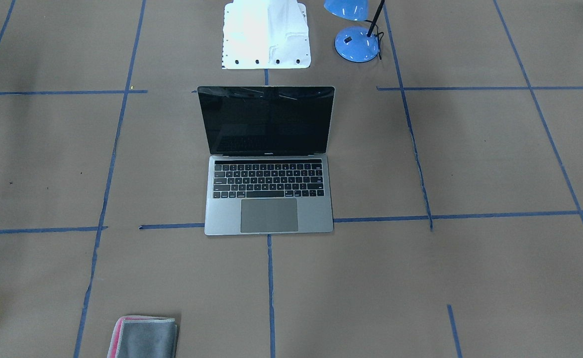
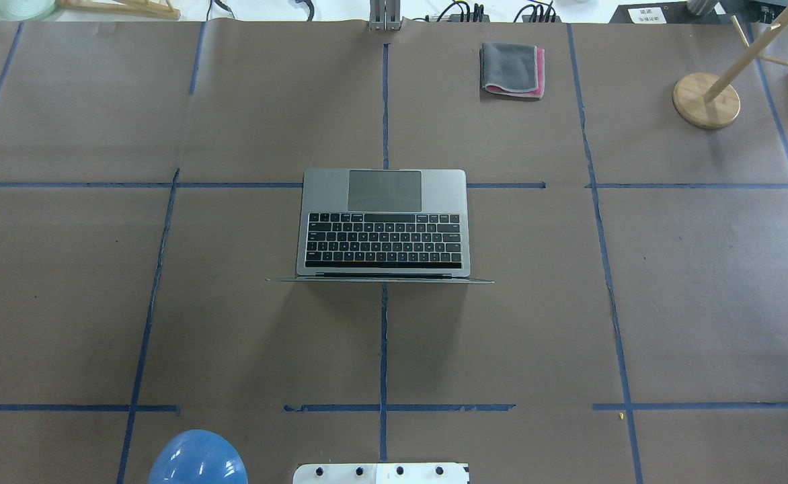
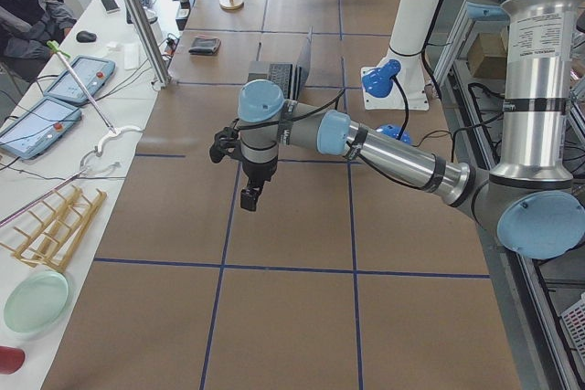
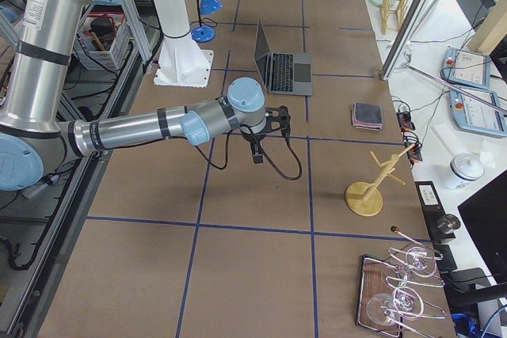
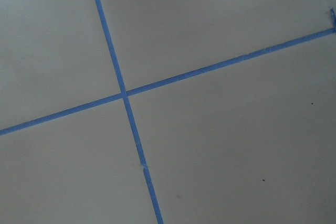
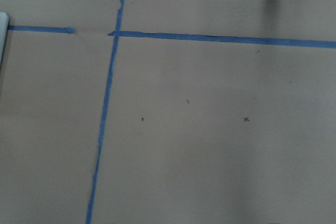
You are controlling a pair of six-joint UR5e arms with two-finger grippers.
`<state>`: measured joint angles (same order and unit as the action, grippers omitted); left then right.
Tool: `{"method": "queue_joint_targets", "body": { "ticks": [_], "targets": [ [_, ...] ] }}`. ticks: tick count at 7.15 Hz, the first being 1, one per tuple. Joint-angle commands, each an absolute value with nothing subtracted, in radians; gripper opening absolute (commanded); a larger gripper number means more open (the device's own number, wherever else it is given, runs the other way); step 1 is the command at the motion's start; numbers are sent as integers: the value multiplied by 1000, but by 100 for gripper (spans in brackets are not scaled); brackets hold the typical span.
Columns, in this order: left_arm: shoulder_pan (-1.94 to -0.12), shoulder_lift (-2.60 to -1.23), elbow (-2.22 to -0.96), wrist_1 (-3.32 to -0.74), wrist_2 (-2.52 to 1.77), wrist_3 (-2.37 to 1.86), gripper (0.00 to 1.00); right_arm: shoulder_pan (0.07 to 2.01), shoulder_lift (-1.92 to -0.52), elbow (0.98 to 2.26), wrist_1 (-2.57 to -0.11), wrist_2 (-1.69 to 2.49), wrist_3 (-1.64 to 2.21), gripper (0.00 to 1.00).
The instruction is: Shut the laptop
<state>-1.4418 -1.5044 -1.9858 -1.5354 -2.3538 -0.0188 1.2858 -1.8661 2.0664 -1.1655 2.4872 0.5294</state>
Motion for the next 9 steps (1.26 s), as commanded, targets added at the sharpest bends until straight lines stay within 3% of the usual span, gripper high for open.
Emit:
{"method": "queue_joint_targets", "body": {
  "ticks": [1,3,6,8,9],
  "targets": [
    [-1268,-1444,-1988,-1824,-2367,-296,100,1076,-1867,2068,-845,2408,936,99],
    [-1107,-1411,-1987,-2139,-2362,-652,100,810,-1864,2074,-608,2178,1243,99],
    [-890,-1414,-1983,-2496,-2306,-1045,100,440,-1861,2186,-592,1781,1443,99],
    [-725,-1442,-1985,-2554,-2099,-1123,100,191,-1817,2215,-600,1439,1521,97],
    [-689,-1477,-1982,-2554,-2071,-1170,98,131,-1765,2209,-606,1349,1525,91]
  ]
}}
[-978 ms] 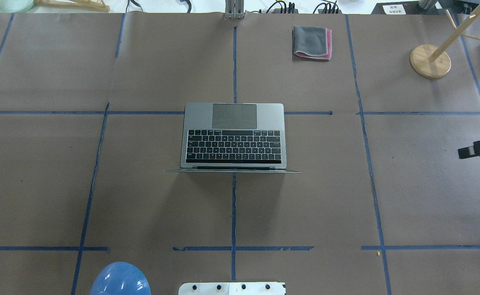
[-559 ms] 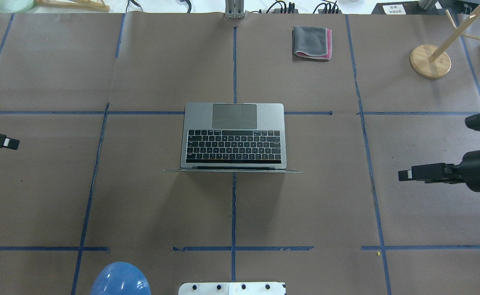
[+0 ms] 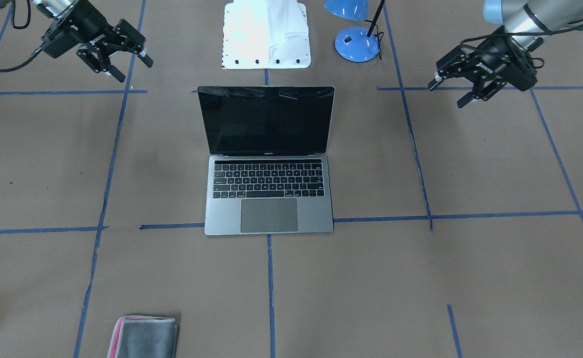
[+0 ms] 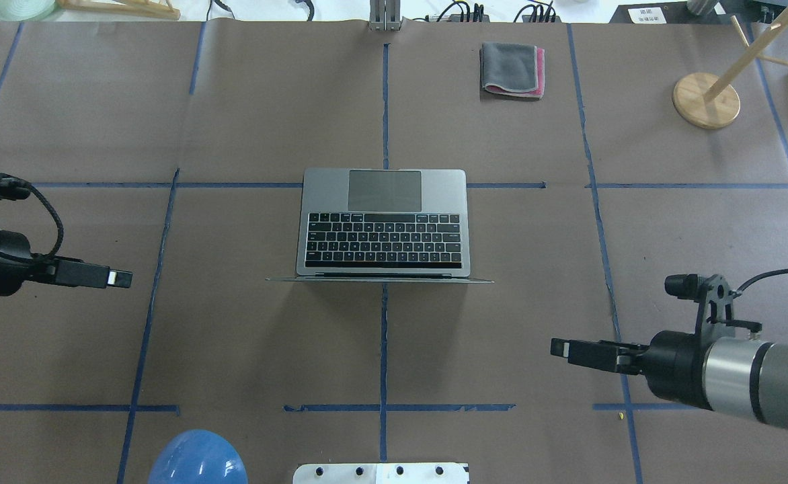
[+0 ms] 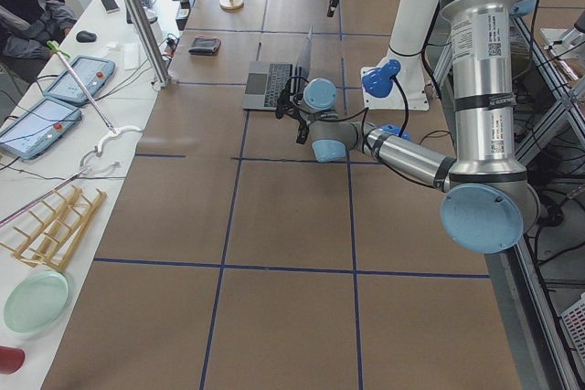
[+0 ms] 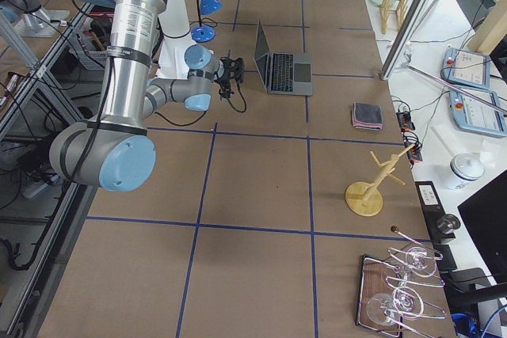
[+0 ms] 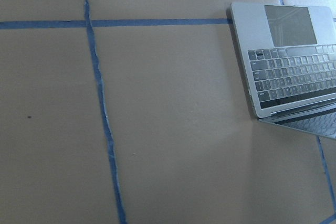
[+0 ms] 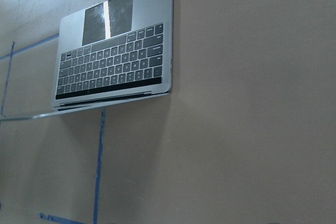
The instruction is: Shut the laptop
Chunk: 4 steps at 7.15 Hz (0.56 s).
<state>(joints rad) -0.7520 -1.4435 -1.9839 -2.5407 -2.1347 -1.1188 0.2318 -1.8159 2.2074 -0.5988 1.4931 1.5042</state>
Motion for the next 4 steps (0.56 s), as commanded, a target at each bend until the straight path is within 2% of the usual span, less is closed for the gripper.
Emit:
{"method": "queue_joint_targets", "body": {
  "ticks": [1,3,4],
  "targets": [
    [-643,-1562,-1968,-2550,-2066,-1211,89,124,-1688,2206,-650,1336,1535,80],
    [-541,-1603,-1970,-2551,-1995,-1284,62,120,-1567,2177,-756,1310,1589,53],
    [-463,-1603,-1971,-2554,-1912,-1285,58,98,-1566,2175,-762,1272,1589,44]
  ]
}}
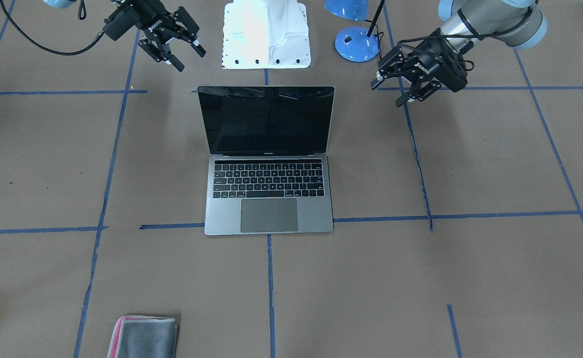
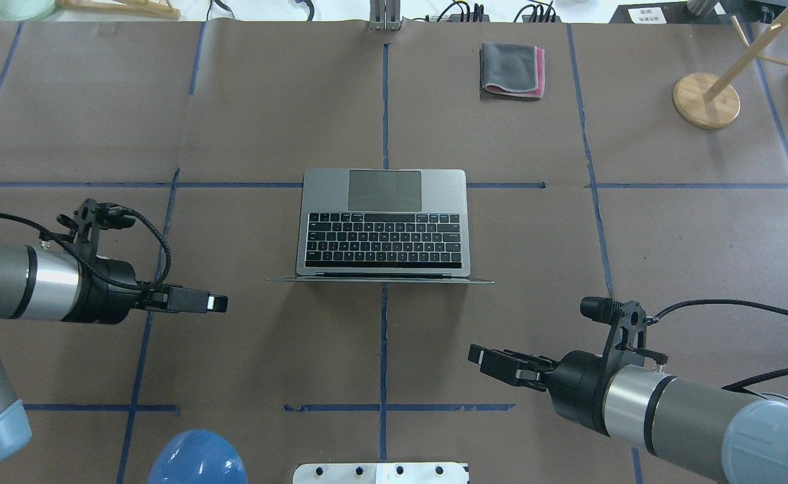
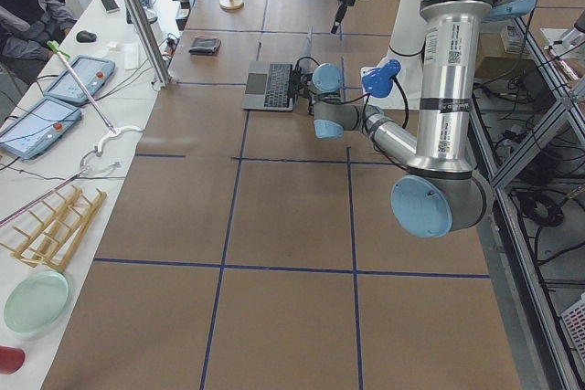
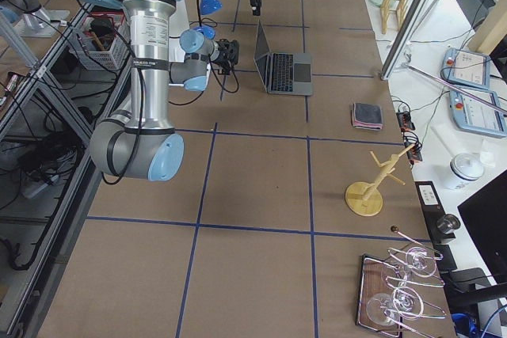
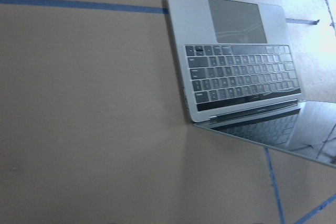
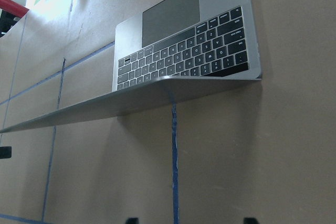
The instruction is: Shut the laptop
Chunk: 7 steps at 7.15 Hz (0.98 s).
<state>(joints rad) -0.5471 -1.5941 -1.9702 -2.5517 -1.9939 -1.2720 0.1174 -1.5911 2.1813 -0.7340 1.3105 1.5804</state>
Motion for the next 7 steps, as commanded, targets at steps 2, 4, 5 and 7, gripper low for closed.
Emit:
{"method": "queue_joint_targets", "body": {
  "ticks": [2,4,5,7],
  "targets": [
    [-358,-1641,-1982,-2551,-1762,-1359,24,95,-1548,2171,-765,1243,1589,22],
    [-350,-1677,-1979,-2548,-1714,-1396,2,95,-1526,2158,-804,1197,1589,5],
    [-350,-1701,-1980,-2545,-1686,-1399,0,97,-1502,2143,-807,1156,1588,3],
    [-350,-1707,-1982,-2545,-1660,-1459,0,109,-1491,2137,-818,1152,1589,2]
  ]
}}
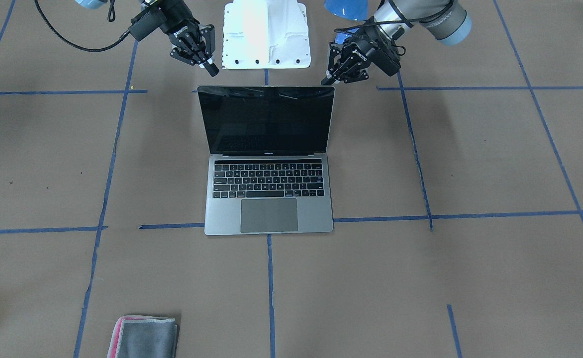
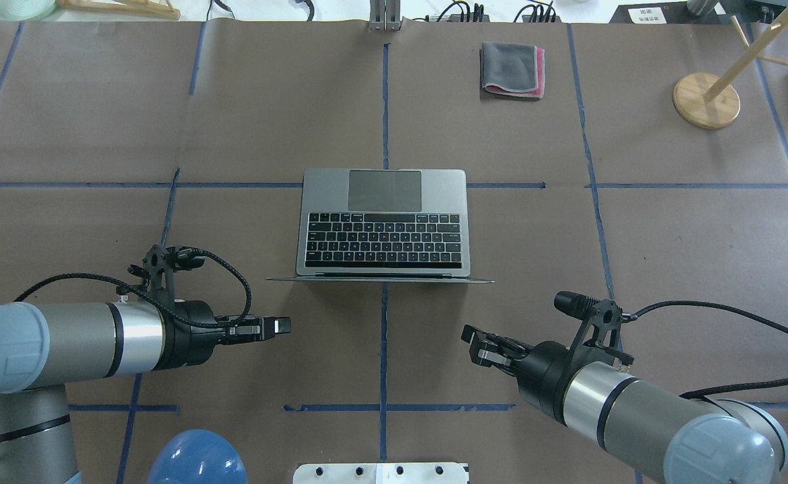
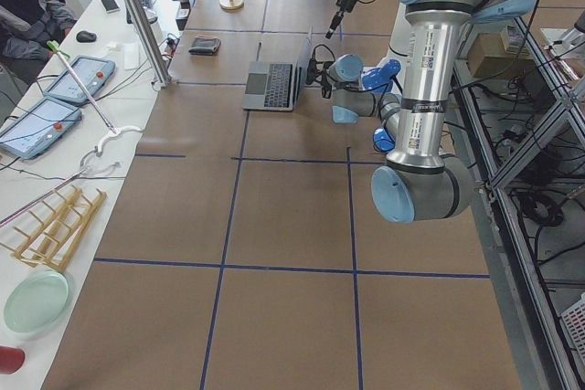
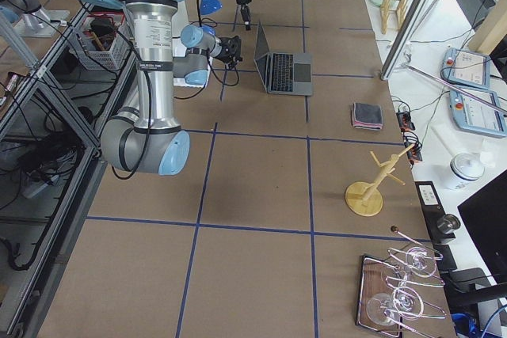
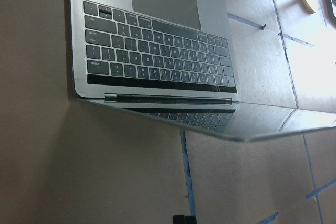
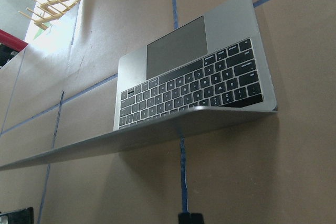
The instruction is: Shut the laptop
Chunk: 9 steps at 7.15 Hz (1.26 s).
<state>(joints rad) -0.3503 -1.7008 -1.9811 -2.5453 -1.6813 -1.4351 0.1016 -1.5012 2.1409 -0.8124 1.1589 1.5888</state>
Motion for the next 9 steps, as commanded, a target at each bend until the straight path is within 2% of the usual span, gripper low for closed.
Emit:
{"method": "queue_joint_targets", "body": {
  "ticks": [1,7,9],
  "targets": [
    [-350,-1724,-1980,-2543,-1643,-1459,0,123,-1479,2135,-819,1152,1589,2],
    [-403,-1726,-1968,-2536,-1643,-1465,0,187,-1474,2126,-821,1157,1586,2],
    [-420,-1756,-1968,-2479,-1643,-1505,0,219,-1412,2122,-924,1172,1586,2]
  ]
}}
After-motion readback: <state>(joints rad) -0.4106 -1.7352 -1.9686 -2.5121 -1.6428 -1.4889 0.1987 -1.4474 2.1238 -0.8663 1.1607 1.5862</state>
